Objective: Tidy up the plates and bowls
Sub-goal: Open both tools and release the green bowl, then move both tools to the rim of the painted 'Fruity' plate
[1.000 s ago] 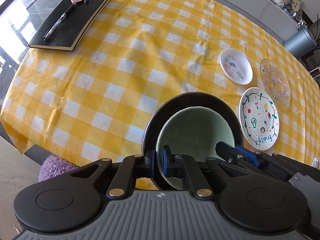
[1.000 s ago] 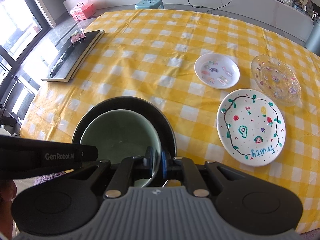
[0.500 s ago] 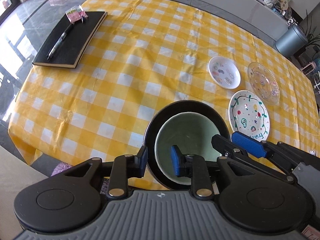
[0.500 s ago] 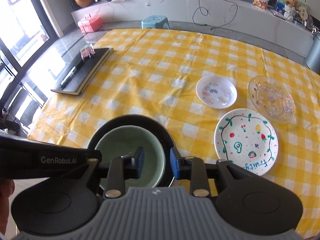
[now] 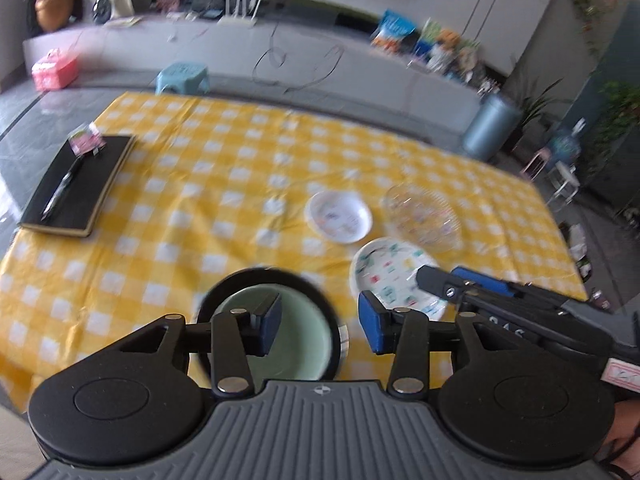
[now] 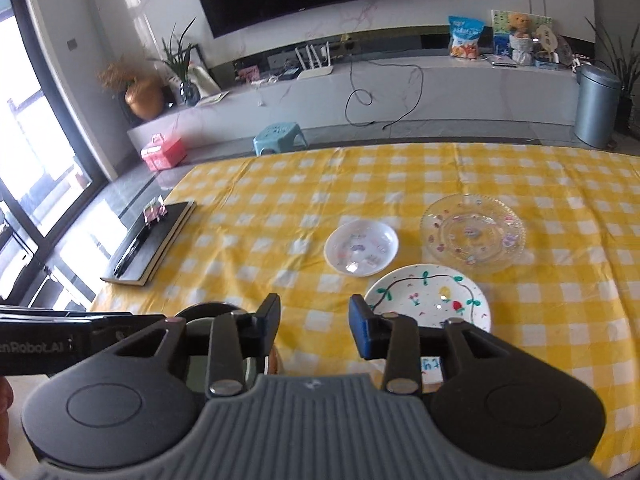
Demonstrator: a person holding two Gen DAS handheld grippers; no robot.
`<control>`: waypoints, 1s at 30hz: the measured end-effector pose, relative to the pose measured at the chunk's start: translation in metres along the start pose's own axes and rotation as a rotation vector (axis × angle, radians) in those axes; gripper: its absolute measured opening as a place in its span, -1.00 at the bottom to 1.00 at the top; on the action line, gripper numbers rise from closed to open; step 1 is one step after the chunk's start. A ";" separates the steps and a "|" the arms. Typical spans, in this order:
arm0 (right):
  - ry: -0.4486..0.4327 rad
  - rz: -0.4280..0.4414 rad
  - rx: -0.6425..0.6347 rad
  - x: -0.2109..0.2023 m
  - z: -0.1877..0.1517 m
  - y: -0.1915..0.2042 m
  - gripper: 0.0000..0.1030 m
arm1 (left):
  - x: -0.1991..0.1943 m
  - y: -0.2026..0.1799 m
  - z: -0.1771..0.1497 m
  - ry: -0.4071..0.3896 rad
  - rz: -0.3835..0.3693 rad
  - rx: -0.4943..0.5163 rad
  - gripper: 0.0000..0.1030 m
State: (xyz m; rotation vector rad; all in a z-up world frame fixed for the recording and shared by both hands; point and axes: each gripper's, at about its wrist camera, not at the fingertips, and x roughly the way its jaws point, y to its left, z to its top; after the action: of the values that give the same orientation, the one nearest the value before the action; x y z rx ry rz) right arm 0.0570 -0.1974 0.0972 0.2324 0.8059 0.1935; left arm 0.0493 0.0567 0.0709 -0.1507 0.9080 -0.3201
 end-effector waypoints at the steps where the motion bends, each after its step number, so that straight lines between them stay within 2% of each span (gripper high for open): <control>1: -0.020 -0.006 0.008 -0.003 -0.002 -0.007 -0.08 | 0.001 -0.006 -0.002 -0.024 -0.019 0.003 -0.02; 7: -0.132 -0.053 0.025 -0.021 -0.017 -0.045 0.02 | 0.023 -0.039 -0.020 -0.115 -0.075 0.015 0.01; 11: -0.174 -0.060 0.075 -0.024 -0.029 -0.070 0.02 | 0.048 -0.055 -0.036 -0.135 -0.082 0.001 0.02; 17: -0.201 -0.079 0.155 -0.016 -0.048 -0.099 0.02 | 0.084 -0.063 -0.054 -0.108 -0.100 -0.098 0.01; 21: -0.191 -0.100 0.231 -0.005 -0.059 -0.116 0.02 | 0.104 -0.061 -0.064 -0.095 -0.079 -0.154 0.01; 25: -0.156 -0.097 0.279 0.014 -0.069 -0.128 -0.04 | 0.118 -0.070 -0.072 -0.102 -0.029 -0.110 0.01; 28: -0.128 -0.076 0.300 0.028 -0.075 -0.135 -0.18 | 0.128 -0.074 -0.076 -0.112 0.017 -0.089 -0.03; 30: -0.121 -0.063 0.298 0.036 -0.076 -0.138 -0.21 | 0.134 -0.073 -0.076 -0.127 0.052 -0.090 -0.04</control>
State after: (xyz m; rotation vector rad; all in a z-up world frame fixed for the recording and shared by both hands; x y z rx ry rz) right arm 0.0372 -0.3098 -0.0167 0.4942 0.7183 -0.0009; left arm 0.0498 -0.0568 -0.0564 -0.2271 0.7994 -0.2192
